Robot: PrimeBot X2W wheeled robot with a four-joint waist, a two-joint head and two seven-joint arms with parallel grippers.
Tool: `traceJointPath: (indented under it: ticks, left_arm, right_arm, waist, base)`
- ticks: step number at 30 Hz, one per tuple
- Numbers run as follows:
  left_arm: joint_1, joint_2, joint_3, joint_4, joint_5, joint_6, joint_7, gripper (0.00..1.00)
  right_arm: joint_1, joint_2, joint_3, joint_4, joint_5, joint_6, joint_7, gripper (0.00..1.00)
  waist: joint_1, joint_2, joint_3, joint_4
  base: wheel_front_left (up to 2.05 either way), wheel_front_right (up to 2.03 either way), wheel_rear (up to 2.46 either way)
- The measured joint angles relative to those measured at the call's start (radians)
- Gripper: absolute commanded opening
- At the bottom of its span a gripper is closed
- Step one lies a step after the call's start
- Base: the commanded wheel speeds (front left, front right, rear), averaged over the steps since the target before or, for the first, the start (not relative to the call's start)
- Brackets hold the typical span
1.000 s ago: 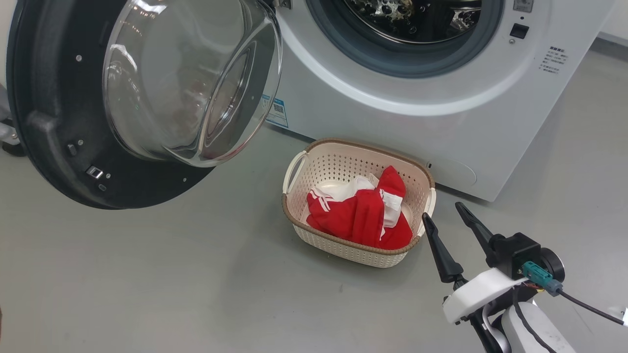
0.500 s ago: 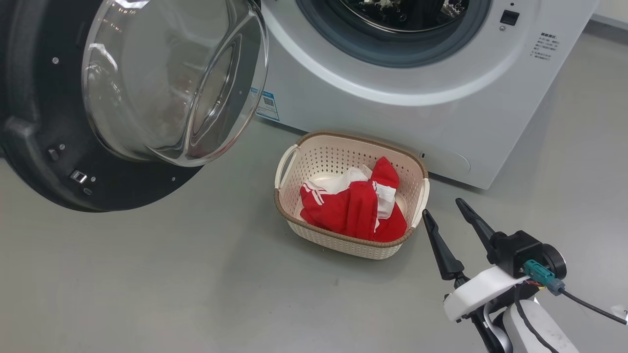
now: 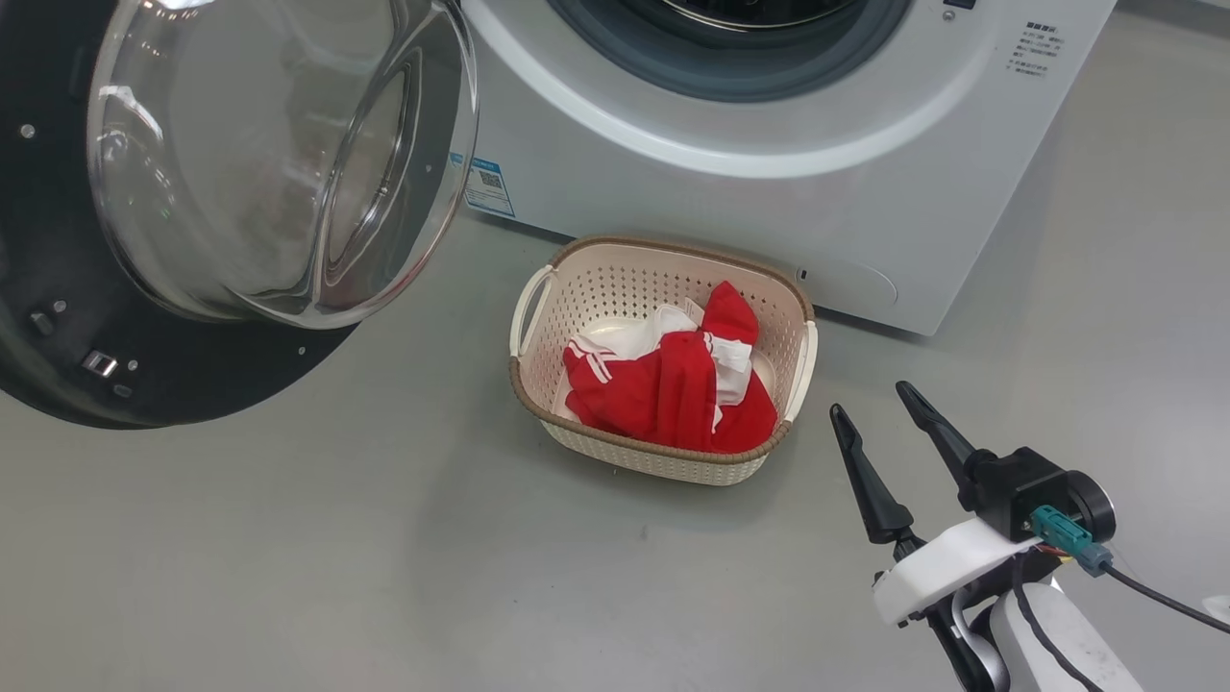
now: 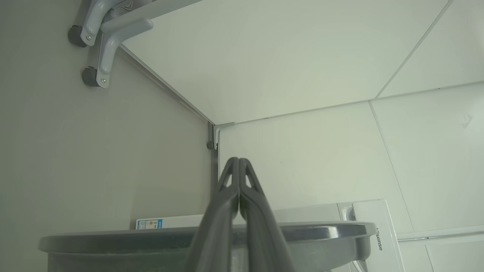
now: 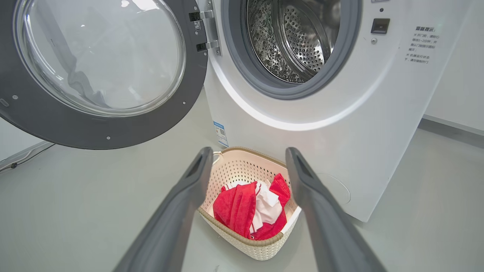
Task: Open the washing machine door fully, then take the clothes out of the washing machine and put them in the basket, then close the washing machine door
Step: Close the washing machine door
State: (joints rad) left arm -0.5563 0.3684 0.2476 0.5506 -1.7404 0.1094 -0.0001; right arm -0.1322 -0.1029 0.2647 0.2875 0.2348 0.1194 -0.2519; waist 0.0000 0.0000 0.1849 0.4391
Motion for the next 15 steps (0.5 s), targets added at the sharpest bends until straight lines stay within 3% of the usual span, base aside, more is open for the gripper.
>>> traceJointPath:
  ticks: [15]
  left_arm:
    - [-0.040, -0.008, -0.002, 0.056, -0.002, 0.004, 0.000, 0.00]
  right_arm:
    - [-0.003, -0.023, -0.008, -0.014, -0.006, 0.000, 0.000, 1.00]
  waist:
    - [0.0000, 0.0000, 0.042, -0.041]
  base:
    - [0.00, 0.00, 0.00]
